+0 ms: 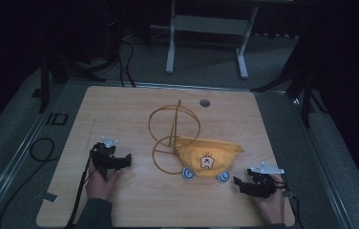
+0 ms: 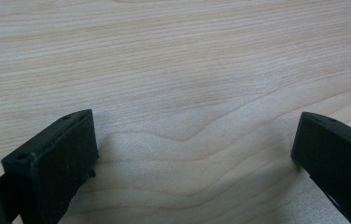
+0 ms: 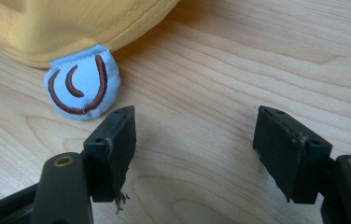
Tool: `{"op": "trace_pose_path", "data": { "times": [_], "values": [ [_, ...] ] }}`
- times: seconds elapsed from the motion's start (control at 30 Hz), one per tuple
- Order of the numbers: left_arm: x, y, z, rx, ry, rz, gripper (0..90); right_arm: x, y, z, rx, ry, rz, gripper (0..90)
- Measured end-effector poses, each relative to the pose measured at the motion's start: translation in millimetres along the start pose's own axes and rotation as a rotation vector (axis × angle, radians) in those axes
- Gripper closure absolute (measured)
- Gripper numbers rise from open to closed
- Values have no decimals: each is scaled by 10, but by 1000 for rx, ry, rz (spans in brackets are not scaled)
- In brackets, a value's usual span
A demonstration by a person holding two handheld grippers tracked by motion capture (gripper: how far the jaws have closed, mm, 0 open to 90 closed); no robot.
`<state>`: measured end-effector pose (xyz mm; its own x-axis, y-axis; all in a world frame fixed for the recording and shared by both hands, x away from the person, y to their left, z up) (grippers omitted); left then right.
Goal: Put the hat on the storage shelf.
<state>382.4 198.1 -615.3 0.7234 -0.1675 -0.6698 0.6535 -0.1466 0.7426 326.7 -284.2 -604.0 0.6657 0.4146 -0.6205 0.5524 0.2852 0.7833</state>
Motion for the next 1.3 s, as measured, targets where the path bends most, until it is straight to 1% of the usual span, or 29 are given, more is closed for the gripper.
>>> {"op": "trace_pose_path", "data": {
  "times": [0.07, 0.2, 0.3, 0.4, 0.43, 0.47, 0.5, 0.57, 0.6, 0.7, 0.73, 0.77, 0.87, 0.9, 0.93, 0.97, 1.0, 1.07, 1.1, 1.13, 1.17, 1.2, 1.3],
  "values": [
    [-1, 0, 0, 0, 0, -1, 4, -4, -6, 3, 9, 4, 10, 295],
    [0, 0, 0, 0, 0, -1, 4, 0, -25, -14, -36, -10, 18, 293],
    [0, 0, 0, 0, 0, 0, 4, 3, -25, -19, -38, -18, 18, 291],
    [0, 0, 0, 0, 0, 0, 4, 5, -30, -35, -43, -13, 4, 237],
    [0, 0, 0, 0, 0, 0, 4, 5, -30, -40, -45, -11, -1, 234],
    [0, 0, 0, 0, 0, 0, 4, 1, -28, -42, -47, -10, -9, 240],
    [0, 0, 0, 0, 0, 0, 4, -6, -27, -46, -47, -8, -17, 266],
    [0, 0, 0, 0, 0, 0, 4, -20, -27, -50, -47, -5, -21, 266],
    [0, 0, 0, 0, 0, 0, 3, -56, -31, -83, -32, 41, -11, 356],
    [-1, 0, 1, 3, -2, -1, 4, -79, -29, -142, -18, 86, 0, 345],
    [-1, 0, 3, 5, -5, -1, 4, -79, -29, -142, -18, 86, 0, 345],
    [-1, -1, 6, 7, -7, -2, 4, -97, 2, -164, -18, 98, 18, 341],
    [0, 0, 8, 5, -7, -1, 4, -109, 35, -200, -20, 110, 32, 328],
    [0, 0, 9, 6, -7, 0, 4, -105, 49, -235, -35, 112, 37, 325],
    [0, 0, 9, 6, -7, 0, 4, -105, 49, -235, -35, 112, 37, 325],
    [0, 0, 9, 6, -7, -1, 4, -93, 60, -272, -49, 116, 36, 324],
    [0, 0, 9, 6, -7, -1, 4, -93, 60, -272, -49, 116, 36, 324],
    [0, 0, 9, 6, -7, -1, 4, -72, 78, -306, -68, 108, 39, 325],
    [1, 0, 10, 6, -8, 0, 4, -55, 102, -350, -68, 122, 43, 334],
    [1, 0, 10, 6, -8, 0, 4, -55, 102, -350, -68, 122, 43, 334],
    [0, 0, 10, 6, -8, -1, 4, -33, 126, -388, -75, 127, 46, 344],
    [0, 0, 10, 6, -8, -1, 4, -33, 126, -388, -75, 127, 46, 344],
    [0, 0, 10, 6, -8, -1, 4, 24, 147, -456, -82, 137, 36, 356]
  ]
}}
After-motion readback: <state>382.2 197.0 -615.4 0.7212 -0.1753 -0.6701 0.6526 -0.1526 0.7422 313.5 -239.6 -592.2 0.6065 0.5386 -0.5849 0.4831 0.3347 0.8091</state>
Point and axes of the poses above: each handheld gripper's, and its own axes: x roughly forward along the jaws, y roughly out of its top, z roughly to its right, the point moved 7 cm from there along x, roughly forward along the jaws, and after that the axes turned 5 degrees about z, right-handed, at the moved point
